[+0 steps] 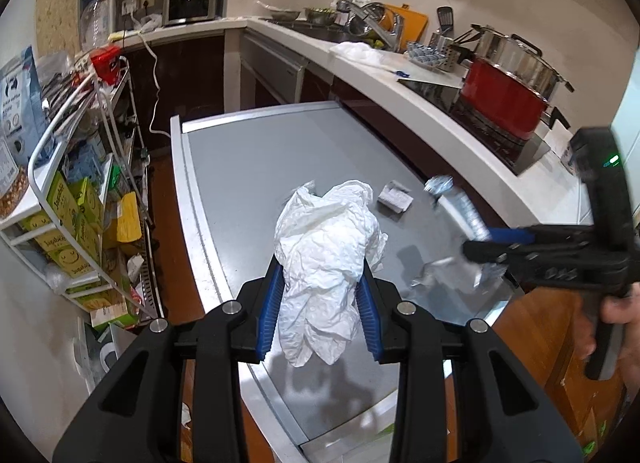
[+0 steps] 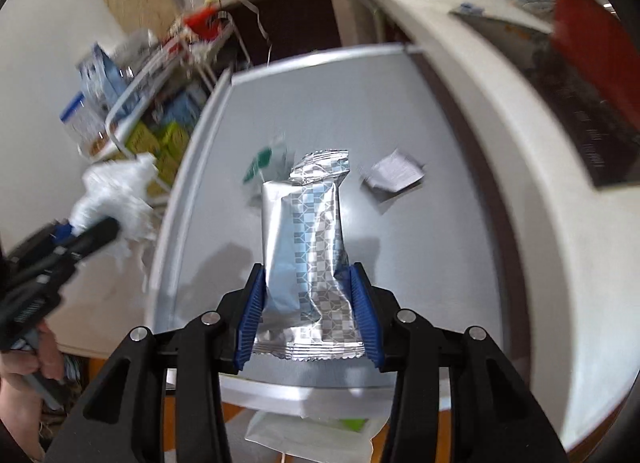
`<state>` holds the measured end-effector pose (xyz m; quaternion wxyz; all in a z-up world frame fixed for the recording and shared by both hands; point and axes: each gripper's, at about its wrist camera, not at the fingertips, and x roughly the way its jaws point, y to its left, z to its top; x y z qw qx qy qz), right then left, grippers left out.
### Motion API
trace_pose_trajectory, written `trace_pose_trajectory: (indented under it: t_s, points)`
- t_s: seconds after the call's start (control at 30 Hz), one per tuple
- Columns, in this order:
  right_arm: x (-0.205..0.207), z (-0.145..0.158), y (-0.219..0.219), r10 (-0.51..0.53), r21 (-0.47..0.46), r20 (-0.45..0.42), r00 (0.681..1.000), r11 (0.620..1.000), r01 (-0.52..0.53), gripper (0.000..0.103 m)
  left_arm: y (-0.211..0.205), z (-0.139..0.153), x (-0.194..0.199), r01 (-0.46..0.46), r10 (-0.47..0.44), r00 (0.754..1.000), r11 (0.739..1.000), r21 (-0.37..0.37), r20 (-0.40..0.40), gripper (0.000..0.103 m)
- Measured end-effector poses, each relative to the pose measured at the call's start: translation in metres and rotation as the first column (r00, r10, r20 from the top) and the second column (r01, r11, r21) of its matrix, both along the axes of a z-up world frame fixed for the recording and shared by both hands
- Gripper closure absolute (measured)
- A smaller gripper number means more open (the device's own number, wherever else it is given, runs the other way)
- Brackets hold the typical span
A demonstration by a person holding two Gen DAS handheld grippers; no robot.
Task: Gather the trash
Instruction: 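Carry the tissue and foil wrapper down over the paper bag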
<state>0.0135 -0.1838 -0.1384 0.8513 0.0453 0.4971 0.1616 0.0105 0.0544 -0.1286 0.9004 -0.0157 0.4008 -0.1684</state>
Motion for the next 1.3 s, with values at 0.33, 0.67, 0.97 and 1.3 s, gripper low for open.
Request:
trace_pose_trajectory:
  t_s: [0.33, 0.67, 0.97, 1.3]
  points:
    - [-0.052, 0.051, -0.011, -0.013, 0.033, 0.117, 0.993, 0.999, 0.009, 0.061, -0.015, 0.029, -0.035, 0.037, -0.038, 0.997, 0.999, 0.012, 0.061, 0.067]
    - [-0.11, 0.069, -0.018, 0.014, 0.055, 0.142, 0.99, 0.998, -0.022, 0.061, -0.027, 0.041, -0.084, 0.083, -0.084, 0.993, 0.996, 0.013, 0.081, 0.067]
    - [-0.156, 0.059, -0.027, 0.062, 0.045, 0.09, 0.994, 0.997, -0.067, 0.061, -0.036, 0.038, -0.121, 0.135, -0.136, 0.989, 0.99, 0.027, 0.057, 0.067]
    - [-0.189, -0.002, -0.028, 0.106, 0.039, -0.101, 0.989, 0.994, -0.102, 0.061, -0.052, -0.003, -0.161, 0.223, -0.217, 0.973, 0.972, 0.069, -0.083, 0.067]
